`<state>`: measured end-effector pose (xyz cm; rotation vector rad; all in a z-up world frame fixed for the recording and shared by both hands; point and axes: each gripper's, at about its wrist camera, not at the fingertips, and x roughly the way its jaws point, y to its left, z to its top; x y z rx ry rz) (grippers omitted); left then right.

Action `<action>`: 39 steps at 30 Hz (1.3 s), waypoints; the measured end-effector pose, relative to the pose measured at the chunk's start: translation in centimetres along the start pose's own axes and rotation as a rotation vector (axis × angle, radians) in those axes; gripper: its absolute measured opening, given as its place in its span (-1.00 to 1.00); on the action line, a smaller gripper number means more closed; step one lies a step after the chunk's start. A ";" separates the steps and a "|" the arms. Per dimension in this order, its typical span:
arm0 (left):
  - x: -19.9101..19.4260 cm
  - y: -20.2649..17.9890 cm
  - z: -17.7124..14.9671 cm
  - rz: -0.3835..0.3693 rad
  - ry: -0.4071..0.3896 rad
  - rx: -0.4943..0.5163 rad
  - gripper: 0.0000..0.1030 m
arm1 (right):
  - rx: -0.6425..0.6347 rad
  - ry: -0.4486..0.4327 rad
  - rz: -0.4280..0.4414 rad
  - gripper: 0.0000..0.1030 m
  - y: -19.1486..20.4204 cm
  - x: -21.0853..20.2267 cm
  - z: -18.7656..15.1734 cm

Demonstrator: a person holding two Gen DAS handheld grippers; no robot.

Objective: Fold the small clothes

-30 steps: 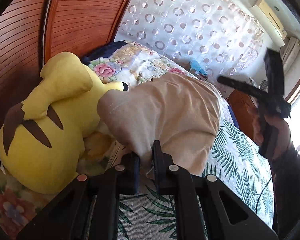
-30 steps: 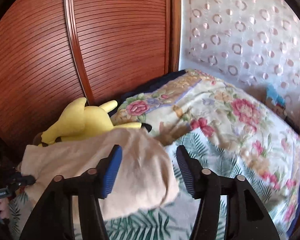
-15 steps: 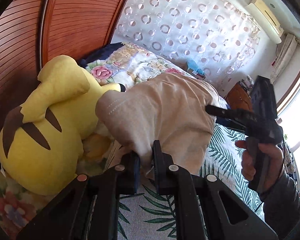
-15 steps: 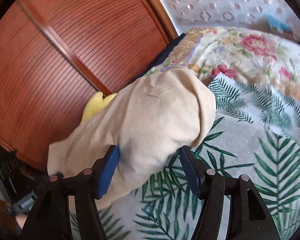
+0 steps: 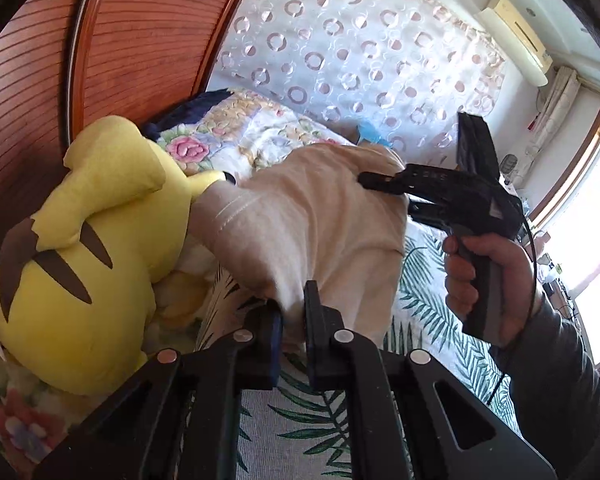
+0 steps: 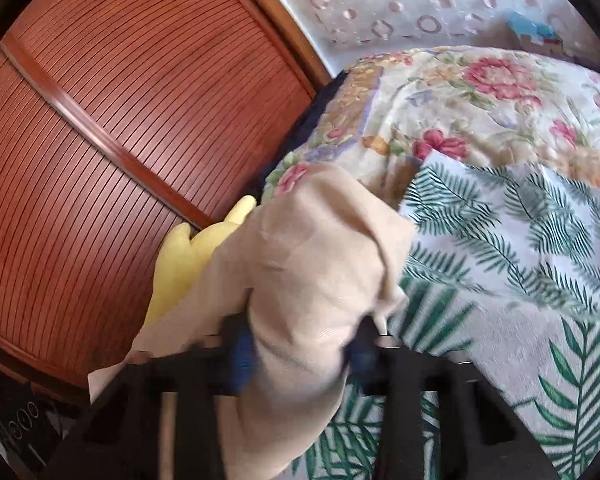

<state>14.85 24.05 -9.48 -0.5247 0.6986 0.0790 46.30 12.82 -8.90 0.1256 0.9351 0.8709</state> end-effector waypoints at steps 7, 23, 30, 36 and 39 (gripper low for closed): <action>-3.1 -0.5 0.2 -0.032 -0.063 -0.032 -0.81 | -0.252 -0.082 0.164 -0.57 6.7 -2.8 2.7; 0.1 0.1 -0.9 0.116 -0.008 0.025 -0.89 | -0.303 0.030 -0.280 0.08 0.4 2.2 2.8; -2.7 -1.9 -0.6 0.167 -0.094 0.136 -0.74 | -0.372 -0.071 -0.334 0.11 2.1 -3.4 -1.8; -5.0 -5.3 -0.8 0.155 -0.153 0.233 0.05 | -0.371 -0.175 -0.326 0.11 3.3 -10.7 -9.4; -5.8 -7.1 -1.3 0.129 -0.180 0.280 0.64 | -0.354 -0.213 -0.316 0.11 4.1 -14.3 -13.0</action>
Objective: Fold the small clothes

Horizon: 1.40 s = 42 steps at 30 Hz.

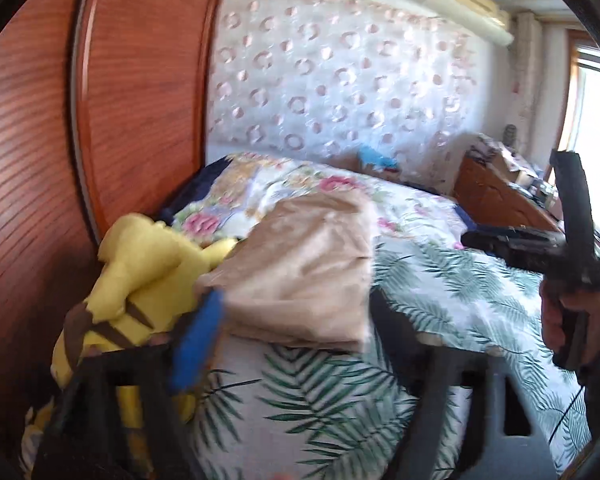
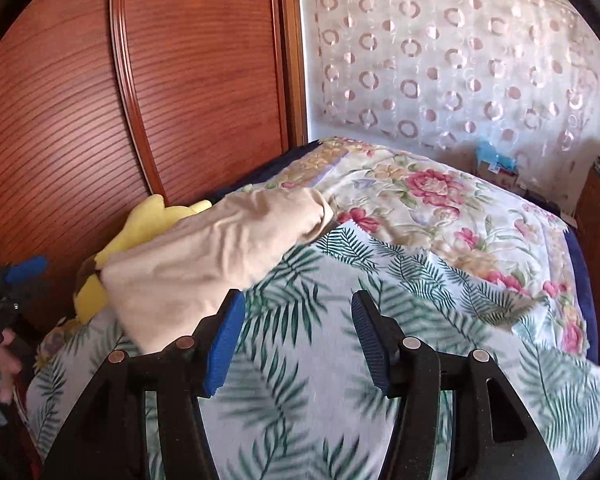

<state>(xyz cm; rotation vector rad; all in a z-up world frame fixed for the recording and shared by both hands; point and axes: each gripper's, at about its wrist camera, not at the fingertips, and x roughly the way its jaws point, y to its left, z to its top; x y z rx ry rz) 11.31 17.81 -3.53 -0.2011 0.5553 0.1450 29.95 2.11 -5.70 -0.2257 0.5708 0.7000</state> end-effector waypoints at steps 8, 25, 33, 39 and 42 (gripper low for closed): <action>-3.5 -5.7 0.1 -0.034 -0.065 0.103 0.85 | 0.056 -0.090 -0.076 0.14 0.6 -10.5 -6.2; -11.9 -15.6 0.4 -0.147 -0.144 0.204 0.85 | 0.202 -0.295 -0.319 0.26 4.2 -26.8 -13.1; -13.3 -17.1 0.3 -0.151 -0.162 0.209 0.85 | 0.221 -0.320 -0.350 0.26 5.4 -27.0 -14.6; -13.2 -17.2 0.2 -0.143 -0.155 0.210 0.85 | 0.226 -0.329 -0.357 0.26 5.9 -27.8 -15.2; -13.3 -17.3 0.1 -0.142 -0.153 0.209 0.85 | 0.227 -0.332 -0.358 0.26 6.0 -27.9 -15.2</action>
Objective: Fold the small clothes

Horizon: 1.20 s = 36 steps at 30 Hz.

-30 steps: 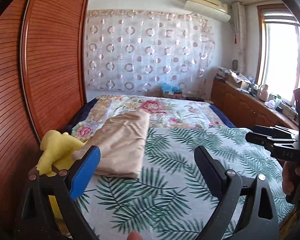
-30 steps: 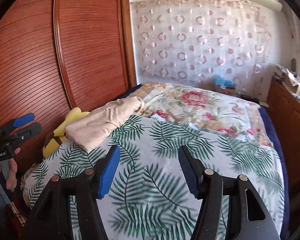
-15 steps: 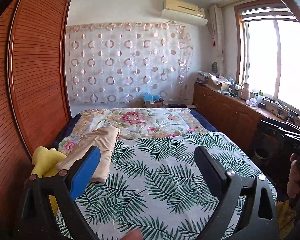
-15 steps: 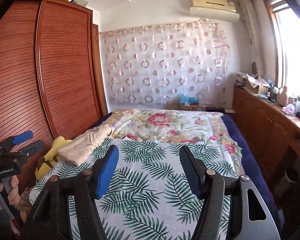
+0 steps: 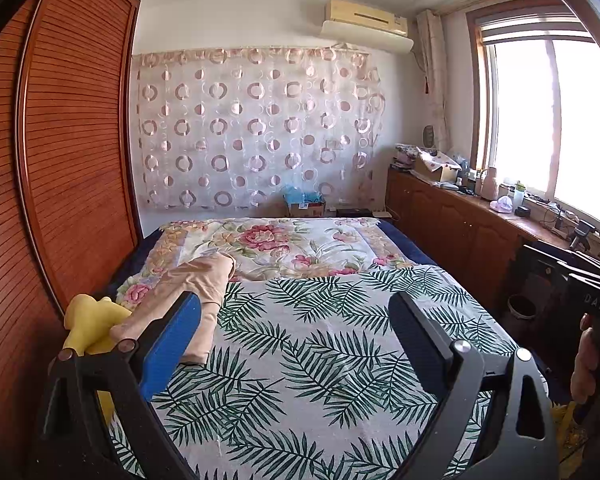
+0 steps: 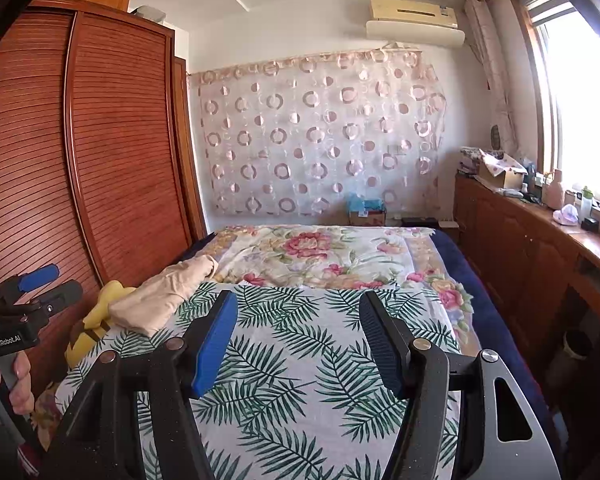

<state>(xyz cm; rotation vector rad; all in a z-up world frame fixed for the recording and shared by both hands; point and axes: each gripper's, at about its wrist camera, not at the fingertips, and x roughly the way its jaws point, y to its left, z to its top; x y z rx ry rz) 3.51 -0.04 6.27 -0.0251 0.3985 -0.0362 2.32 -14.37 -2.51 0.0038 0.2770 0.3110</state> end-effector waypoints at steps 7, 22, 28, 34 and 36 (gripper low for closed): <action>0.0 0.1 0.0 0.001 0.000 0.001 0.85 | -0.005 -0.002 -0.002 0.26 -0.4 -0.4 0.2; -0.2 0.3 -0.2 0.005 -0.002 0.000 0.85 | -0.004 -0.008 0.001 0.26 -1.4 -0.6 0.2; -0.5 0.6 -0.3 0.011 -0.004 0.002 0.85 | -0.006 -0.010 -0.001 0.26 -1.6 -0.7 0.1; -0.5 0.6 -0.3 0.010 -0.005 0.002 0.85 | -0.007 -0.010 -0.001 0.26 -1.8 -0.7 0.1; -0.5 0.5 -0.3 0.011 -0.005 0.002 0.85 | -0.007 -0.011 -0.002 0.26 -1.8 -0.7 0.1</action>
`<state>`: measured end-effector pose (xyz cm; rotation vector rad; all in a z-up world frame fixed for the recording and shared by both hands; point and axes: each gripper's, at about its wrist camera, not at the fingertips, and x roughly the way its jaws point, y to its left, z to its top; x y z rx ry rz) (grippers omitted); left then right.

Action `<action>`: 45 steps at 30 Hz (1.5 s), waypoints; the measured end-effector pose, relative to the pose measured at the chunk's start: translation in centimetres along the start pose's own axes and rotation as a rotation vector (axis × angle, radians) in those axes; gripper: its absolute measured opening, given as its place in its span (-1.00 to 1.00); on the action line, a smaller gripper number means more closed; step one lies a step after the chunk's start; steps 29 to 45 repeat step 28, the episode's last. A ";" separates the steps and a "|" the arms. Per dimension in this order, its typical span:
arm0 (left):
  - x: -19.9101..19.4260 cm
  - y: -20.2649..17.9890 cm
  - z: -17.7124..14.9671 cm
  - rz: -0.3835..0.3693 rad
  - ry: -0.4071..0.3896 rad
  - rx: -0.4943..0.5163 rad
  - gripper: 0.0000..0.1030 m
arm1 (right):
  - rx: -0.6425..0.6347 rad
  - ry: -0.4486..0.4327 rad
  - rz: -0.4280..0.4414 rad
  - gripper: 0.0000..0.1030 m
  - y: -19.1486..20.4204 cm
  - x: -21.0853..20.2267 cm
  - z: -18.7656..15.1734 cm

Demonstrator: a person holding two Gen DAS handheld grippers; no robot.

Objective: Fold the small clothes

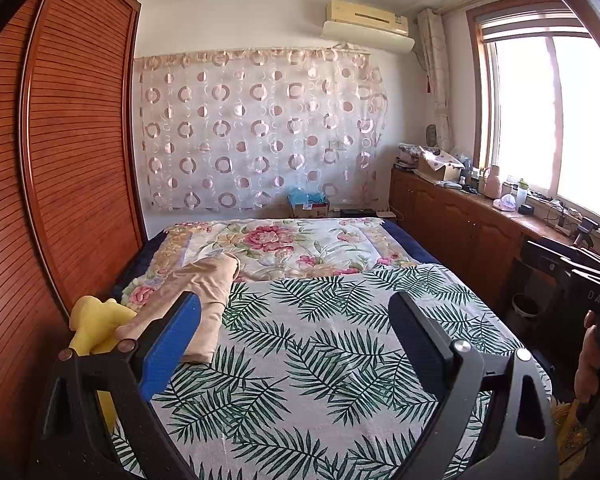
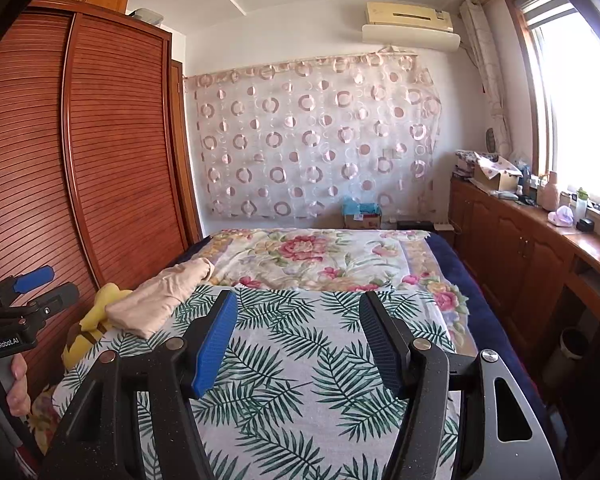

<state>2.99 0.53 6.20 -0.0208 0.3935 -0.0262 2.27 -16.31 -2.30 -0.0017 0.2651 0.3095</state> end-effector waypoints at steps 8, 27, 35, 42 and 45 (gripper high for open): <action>0.0 0.0 0.0 0.001 0.001 0.000 0.85 | -0.001 -0.002 0.004 0.26 0.0 -0.1 -0.1; -0.1 0.2 0.1 0.000 -0.003 0.001 0.85 | 0.003 -0.007 0.002 0.26 -0.4 -0.3 0.0; -0.1 0.3 0.2 0.000 -0.003 0.000 0.85 | 0.003 -0.007 0.001 0.26 -0.4 -0.2 0.0; -0.1 0.3 0.2 0.000 -0.003 0.000 0.85 | 0.003 -0.007 0.001 0.26 -0.4 -0.2 0.0; -0.1 0.3 0.2 0.000 -0.003 0.000 0.85 | 0.003 -0.007 0.001 0.26 -0.4 -0.2 0.0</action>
